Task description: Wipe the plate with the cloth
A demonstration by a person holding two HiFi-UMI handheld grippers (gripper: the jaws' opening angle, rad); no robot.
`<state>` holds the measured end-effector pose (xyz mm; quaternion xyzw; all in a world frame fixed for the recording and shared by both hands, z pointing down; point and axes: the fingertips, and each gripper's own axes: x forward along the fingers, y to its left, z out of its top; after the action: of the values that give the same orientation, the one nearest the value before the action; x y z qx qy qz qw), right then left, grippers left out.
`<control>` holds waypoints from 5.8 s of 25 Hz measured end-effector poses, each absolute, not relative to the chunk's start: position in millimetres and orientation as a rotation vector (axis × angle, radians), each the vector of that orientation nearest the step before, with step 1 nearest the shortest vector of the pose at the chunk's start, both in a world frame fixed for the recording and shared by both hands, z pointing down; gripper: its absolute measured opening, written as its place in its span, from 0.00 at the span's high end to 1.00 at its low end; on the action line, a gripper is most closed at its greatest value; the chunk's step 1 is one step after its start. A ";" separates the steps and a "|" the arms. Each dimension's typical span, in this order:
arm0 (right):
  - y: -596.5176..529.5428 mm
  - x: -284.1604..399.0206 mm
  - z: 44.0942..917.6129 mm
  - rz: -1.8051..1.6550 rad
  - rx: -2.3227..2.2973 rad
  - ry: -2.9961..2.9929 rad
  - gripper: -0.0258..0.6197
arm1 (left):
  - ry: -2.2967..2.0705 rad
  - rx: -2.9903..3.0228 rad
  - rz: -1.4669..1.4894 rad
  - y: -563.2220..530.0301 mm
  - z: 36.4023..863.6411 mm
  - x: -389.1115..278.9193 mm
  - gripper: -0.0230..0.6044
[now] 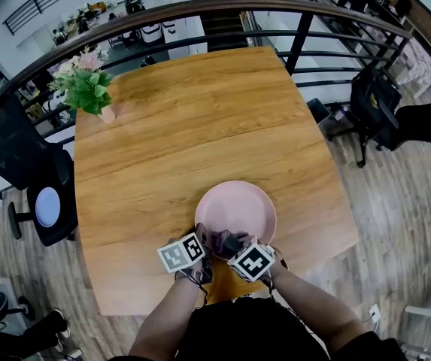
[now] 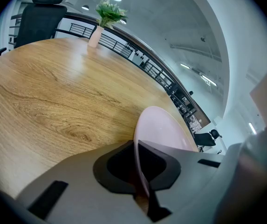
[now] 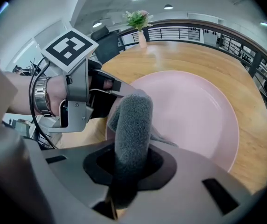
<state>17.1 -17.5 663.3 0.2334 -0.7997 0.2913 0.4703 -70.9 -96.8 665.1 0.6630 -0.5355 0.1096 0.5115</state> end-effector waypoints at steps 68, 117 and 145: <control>-163.7 81.8 670.4 0.707 0.928 -1.871 0.85 | -1.250 1.602 0.252 -98.1 669.6 -73.2 0.91; -64.7 -6.4 653.2 0.979 0.799 -2.043 0.85 | -1.277 1.604 0.265 -96.9 665.5 -72.6 0.91; -85.1 40.2 670.7 0.837 0.791 -1.950 0.85 | -1.273 1.605 0.258 -97.5 668.4 -72.6 0.91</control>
<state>40.2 -85.1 670.7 0.3163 -0.7796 0.3346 0.4245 -72.6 -97.5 668.4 0.6675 -0.5292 0.1073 0.5126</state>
